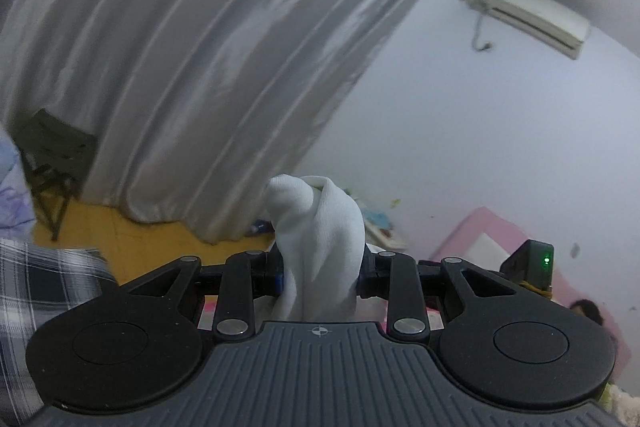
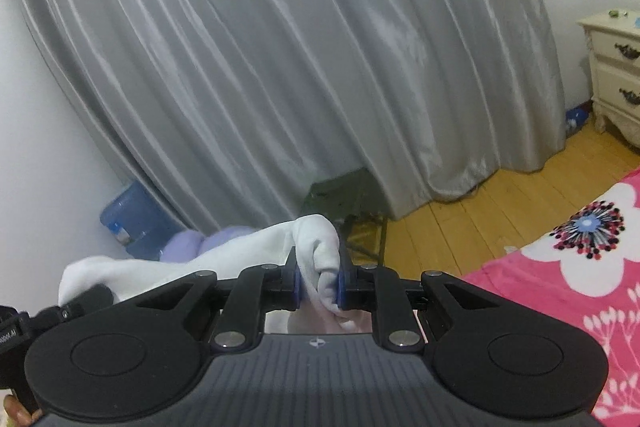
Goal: Fold clothes
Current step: 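Lift the folded sweatshirt with both grippers and carry it toward the clothes stack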
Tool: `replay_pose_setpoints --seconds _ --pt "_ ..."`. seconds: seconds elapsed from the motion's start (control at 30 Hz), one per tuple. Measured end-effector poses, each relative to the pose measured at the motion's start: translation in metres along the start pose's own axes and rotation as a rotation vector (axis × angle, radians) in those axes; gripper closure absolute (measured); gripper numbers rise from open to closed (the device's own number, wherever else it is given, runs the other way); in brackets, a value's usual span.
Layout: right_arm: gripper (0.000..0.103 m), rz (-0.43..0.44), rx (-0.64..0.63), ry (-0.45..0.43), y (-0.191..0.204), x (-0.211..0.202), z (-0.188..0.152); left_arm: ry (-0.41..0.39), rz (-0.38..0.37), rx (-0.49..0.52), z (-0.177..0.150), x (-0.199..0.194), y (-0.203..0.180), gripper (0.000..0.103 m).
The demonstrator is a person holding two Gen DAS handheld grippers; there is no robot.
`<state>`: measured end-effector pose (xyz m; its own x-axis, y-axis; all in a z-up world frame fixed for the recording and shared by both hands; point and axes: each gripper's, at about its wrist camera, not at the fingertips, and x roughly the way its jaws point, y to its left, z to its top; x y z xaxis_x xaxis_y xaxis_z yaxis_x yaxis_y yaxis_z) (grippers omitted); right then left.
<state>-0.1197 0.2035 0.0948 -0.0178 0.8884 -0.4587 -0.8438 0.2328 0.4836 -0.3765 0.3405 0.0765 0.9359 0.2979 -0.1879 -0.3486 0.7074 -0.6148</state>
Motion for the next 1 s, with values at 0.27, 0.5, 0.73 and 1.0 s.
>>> replay_pose_setpoints --seconds 0.27,0.5,0.73,1.0 --pt "0.082 -0.052 0.078 0.112 -0.039 0.081 -0.014 0.112 0.195 -0.092 0.016 0.022 0.053 0.060" --pt "0.065 0.092 0.363 0.110 -0.080 0.076 -0.026 0.185 0.170 -0.145 0.023 0.018 0.075 0.049" --pt "0.052 0.117 0.365 0.122 -0.087 0.059 -0.032 0.200 0.186 -0.168 0.012 0.028 0.091 0.050" --pt "0.080 -0.058 0.056 0.137 -0.040 0.067 -0.027 0.176 0.218 -0.190 0.003 0.033 0.099 0.076"
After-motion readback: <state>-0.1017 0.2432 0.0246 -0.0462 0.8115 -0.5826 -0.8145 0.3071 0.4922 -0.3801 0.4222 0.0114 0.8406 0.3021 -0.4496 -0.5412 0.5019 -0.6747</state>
